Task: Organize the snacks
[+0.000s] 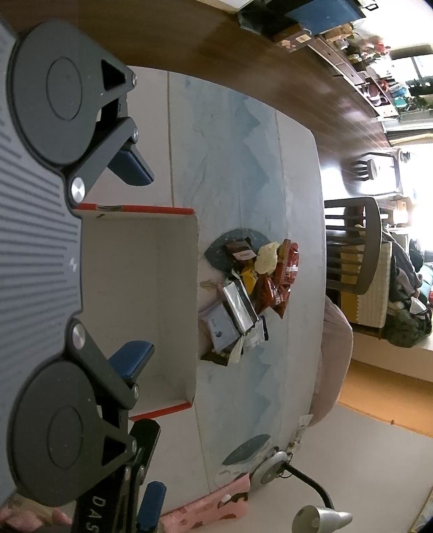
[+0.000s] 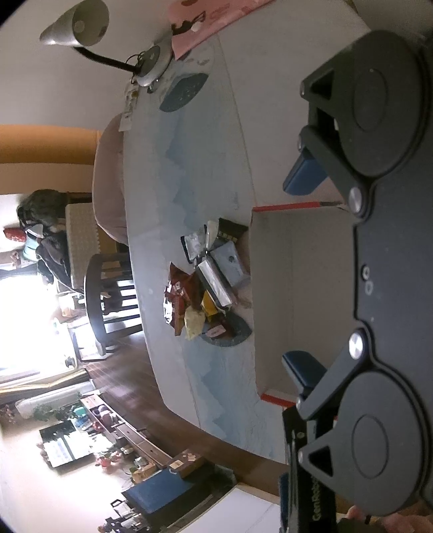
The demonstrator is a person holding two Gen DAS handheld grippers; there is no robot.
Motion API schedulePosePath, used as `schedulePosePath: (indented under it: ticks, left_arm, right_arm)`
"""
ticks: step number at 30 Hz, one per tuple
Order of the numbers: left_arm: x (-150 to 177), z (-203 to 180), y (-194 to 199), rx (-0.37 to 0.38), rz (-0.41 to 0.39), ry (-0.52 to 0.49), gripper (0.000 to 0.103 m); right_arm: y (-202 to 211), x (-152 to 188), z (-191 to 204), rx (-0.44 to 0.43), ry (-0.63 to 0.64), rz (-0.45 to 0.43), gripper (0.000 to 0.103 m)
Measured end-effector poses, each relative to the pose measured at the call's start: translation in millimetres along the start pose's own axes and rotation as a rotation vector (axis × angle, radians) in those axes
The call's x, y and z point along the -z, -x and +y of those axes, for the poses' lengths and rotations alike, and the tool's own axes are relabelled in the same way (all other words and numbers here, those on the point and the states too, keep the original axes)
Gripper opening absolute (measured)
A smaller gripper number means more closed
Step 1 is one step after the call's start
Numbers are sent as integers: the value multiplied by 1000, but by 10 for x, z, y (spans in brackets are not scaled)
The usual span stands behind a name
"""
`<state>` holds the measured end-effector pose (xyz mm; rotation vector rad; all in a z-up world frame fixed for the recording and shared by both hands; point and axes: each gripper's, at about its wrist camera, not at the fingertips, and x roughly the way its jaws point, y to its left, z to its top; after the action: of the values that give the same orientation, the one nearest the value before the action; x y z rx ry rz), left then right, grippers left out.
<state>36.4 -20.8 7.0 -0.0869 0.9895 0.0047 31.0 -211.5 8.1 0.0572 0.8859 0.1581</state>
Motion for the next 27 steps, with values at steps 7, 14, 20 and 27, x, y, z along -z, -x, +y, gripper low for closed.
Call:
schedulePosePath:
  ticks: [7, 14, 20, 27]
  left_arm:
    - [-244, -111, -219, -18, 12, -30, 100]
    - [-633, -166, -438, -51, 17, -39, 100]
    - [-1033, -133, -581, -24, 40, -27, 100]
    - [-1536, -251, -864, 93, 72, -108, 100]
  right_arm:
    - [-234, -280, -189, -21, 20, 46, 99]
    - [-506, -670, -421, -47, 23, 88, 97]
    - [-698, -1020, -541, -42, 58, 95, 97]
    - [-1068, -1481, -707, -58, 67, 133, 93]
